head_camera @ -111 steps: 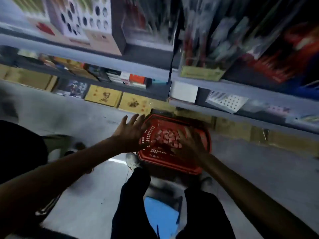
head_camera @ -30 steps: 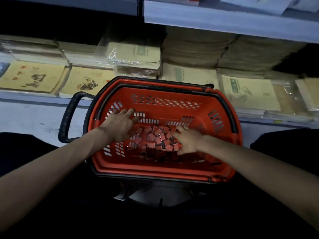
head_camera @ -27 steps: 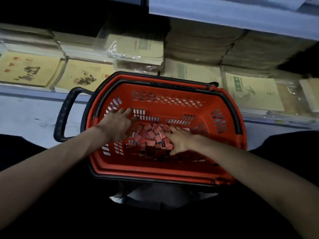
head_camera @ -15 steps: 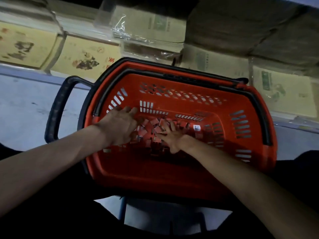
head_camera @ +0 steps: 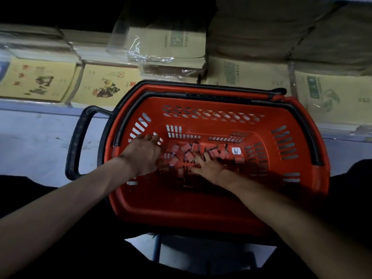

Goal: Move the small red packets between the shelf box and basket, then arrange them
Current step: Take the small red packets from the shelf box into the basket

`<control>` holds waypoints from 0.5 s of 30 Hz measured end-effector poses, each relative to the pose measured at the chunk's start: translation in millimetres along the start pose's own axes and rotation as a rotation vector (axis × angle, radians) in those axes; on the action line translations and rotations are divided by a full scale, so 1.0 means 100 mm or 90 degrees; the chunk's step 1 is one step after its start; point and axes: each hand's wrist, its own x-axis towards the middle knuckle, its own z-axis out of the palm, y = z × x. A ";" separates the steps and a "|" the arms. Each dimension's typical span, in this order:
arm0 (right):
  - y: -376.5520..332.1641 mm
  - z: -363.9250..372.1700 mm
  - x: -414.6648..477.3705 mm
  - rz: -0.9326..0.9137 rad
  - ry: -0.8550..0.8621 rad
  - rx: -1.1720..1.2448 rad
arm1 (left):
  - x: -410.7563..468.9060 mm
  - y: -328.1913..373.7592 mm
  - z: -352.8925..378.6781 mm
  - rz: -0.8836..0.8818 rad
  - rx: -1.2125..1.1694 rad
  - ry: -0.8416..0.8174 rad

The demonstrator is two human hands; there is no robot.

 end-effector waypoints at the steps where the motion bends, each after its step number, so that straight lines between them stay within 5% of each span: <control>1: 0.01 -0.02 0.00 -0.010 0.003 0.020 | 0.00 0.00 0.01 -0.003 0.012 -0.007; 7: 0.03 -0.05 -0.06 -0.010 0.060 0.130 | -0.15 -0.03 0.12 -0.051 -0.016 -0.021; 15: -0.01 -0.61 0.11 0.073 0.027 0.485 | -0.47 -0.30 0.31 -0.169 -0.145 -0.010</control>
